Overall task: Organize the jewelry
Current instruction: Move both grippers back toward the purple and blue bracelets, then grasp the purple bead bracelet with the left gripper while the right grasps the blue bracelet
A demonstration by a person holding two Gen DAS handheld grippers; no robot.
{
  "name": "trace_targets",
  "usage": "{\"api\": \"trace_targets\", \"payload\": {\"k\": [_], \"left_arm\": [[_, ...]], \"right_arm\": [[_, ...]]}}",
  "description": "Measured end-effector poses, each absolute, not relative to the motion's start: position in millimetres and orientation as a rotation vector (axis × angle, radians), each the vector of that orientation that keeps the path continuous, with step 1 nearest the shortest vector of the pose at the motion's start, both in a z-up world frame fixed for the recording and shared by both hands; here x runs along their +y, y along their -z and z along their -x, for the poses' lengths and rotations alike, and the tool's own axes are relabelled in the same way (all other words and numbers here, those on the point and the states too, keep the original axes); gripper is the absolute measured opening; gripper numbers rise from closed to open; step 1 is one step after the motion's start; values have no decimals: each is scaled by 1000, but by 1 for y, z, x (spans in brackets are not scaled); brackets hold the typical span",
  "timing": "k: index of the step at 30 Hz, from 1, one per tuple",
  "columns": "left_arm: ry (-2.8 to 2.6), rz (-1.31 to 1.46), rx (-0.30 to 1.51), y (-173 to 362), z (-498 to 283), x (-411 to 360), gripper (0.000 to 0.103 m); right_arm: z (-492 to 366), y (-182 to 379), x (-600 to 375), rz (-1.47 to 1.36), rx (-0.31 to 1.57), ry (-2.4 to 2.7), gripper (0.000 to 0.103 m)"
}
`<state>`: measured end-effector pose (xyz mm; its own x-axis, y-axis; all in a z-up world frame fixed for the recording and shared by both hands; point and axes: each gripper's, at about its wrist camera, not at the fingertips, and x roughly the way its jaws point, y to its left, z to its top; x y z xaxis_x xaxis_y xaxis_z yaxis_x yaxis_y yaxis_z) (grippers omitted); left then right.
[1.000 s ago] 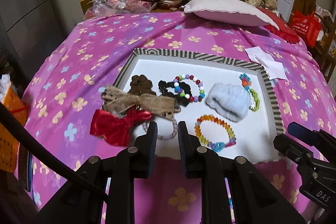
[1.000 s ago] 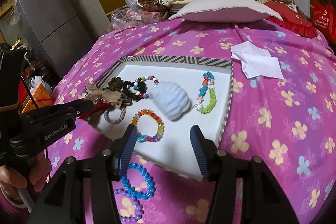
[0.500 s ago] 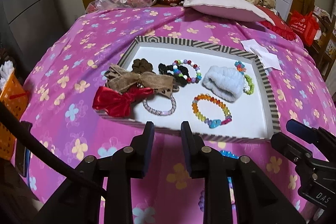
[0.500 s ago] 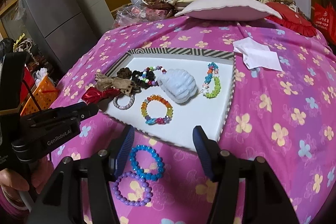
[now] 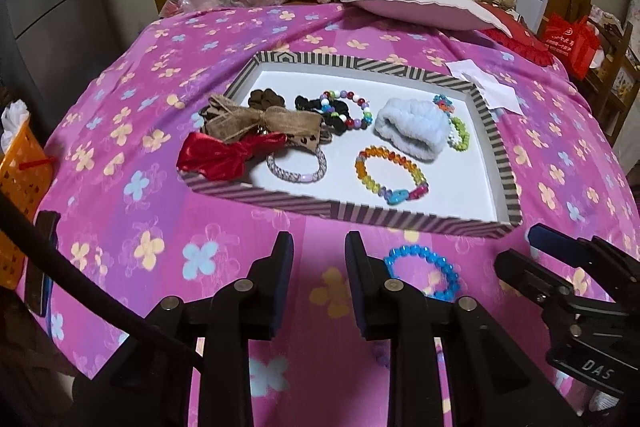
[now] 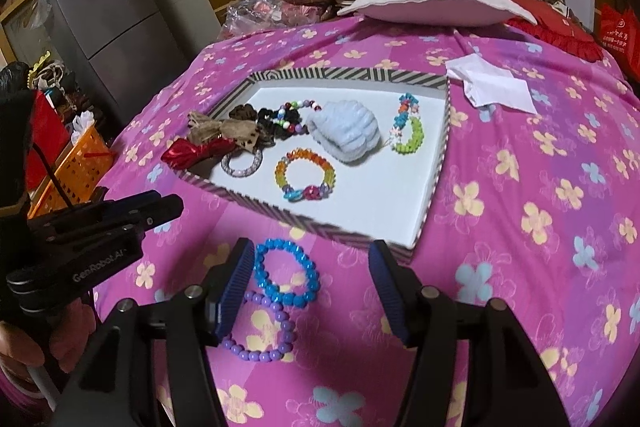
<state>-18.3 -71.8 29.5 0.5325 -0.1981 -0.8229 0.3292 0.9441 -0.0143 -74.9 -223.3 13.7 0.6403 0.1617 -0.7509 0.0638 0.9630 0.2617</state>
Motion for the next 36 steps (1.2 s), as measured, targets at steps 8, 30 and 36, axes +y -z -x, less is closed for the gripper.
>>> {"api": "trace_targets", "payload": {"k": [8, 30, 36], "left_arm": [[326, -124, 1008, -19, 32, -61, 50], [385, -114, 1129, 16, 50, -64, 52], [420, -152, 1146, 25, 57, -80, 55]], "right_arm": [[82, 4, -217, -252, 926, -59, 62], [62, 43, -208, 1, 1004, 29, 30], [80, 42, -235, -45, 1006, 57, 30]]}}
